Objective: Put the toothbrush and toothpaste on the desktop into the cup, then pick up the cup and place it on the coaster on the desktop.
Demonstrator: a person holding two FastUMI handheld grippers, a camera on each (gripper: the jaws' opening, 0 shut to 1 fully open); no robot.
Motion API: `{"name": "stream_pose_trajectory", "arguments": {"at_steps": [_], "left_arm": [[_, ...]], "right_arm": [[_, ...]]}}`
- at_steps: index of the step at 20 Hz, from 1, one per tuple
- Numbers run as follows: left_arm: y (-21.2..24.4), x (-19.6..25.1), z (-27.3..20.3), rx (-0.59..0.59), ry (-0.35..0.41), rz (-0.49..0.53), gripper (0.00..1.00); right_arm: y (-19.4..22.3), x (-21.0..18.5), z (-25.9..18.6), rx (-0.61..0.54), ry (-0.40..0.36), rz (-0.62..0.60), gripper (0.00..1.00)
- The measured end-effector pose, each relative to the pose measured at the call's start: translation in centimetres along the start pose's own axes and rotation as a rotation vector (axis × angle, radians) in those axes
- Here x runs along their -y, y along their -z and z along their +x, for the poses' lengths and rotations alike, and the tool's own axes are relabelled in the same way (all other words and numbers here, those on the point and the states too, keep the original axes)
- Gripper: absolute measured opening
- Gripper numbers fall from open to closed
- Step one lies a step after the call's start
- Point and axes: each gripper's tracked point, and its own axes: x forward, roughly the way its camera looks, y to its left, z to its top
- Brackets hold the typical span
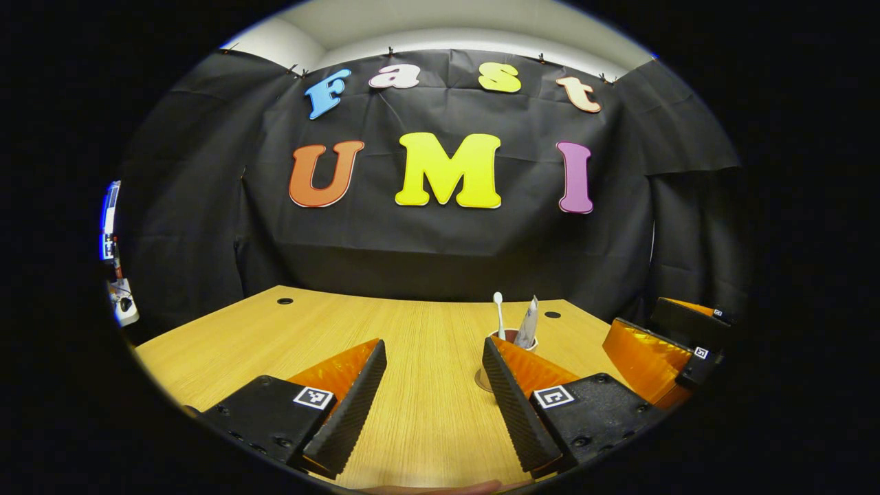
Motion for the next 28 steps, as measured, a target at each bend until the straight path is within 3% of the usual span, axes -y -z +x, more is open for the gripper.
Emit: {"name": "stream_pose_trajectory", "arguments": {"at_steps": [10, 28], "left_arm": [[-0.42, 0.54, -1.06, 0.024, 0.027, 0.017, 0.90], [-0.16, -0.25, -0.77, 0.039, 0.001, 0.038, 0.90]], "right_arm": [[0.15, -0.68, 0.04, 0.003, -0.007, -0.034, 0.96], [0.05, -0.32, 0.00, 0.005, 0.000, -0.034, 0.95]]}}
